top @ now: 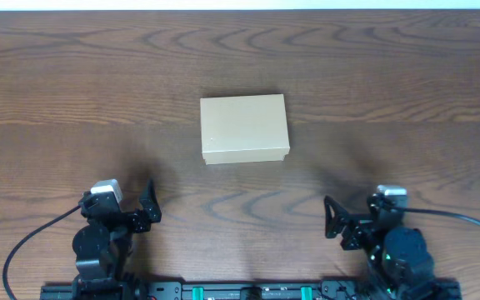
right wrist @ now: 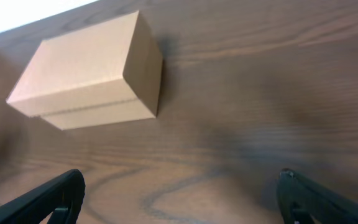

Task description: Pack container

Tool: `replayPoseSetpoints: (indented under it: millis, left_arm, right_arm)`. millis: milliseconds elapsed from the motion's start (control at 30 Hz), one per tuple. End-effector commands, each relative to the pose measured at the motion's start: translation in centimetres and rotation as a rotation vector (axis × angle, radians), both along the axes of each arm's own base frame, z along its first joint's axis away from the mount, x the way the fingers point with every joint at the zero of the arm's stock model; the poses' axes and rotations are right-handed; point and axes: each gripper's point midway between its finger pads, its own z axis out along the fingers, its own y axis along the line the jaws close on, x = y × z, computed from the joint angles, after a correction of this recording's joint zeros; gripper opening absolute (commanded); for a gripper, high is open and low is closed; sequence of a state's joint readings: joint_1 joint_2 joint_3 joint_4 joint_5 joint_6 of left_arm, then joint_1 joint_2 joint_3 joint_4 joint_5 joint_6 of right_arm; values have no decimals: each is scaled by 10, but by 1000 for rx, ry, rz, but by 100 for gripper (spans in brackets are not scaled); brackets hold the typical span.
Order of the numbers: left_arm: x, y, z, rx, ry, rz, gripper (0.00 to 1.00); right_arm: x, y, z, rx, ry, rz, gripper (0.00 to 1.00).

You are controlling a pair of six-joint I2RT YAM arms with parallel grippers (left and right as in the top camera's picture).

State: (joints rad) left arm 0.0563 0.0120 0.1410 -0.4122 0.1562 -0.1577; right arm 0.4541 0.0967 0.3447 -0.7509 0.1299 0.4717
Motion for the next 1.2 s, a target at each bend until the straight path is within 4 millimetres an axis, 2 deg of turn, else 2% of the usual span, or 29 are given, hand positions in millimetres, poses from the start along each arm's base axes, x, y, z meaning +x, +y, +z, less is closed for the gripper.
replayPoseSetpoints:
  millis: [0,100,267,1167]
  left_arm:
    - [0,2,-8,3,13,10,95]
    - [0,2,-8,3,13,10,95]
    - [0,2,-8,3,13,10,95]
    - [0,2,-8,3,13,10,95]
  right_arm:
    - [-1,10,-21,-24,-17,79,99]
    - [-1,17,-38,-12,-3,110,99]
    - [-3,21,-54,-14,35,134,99]
    - [-4,22,-55,-12,40,141,99]
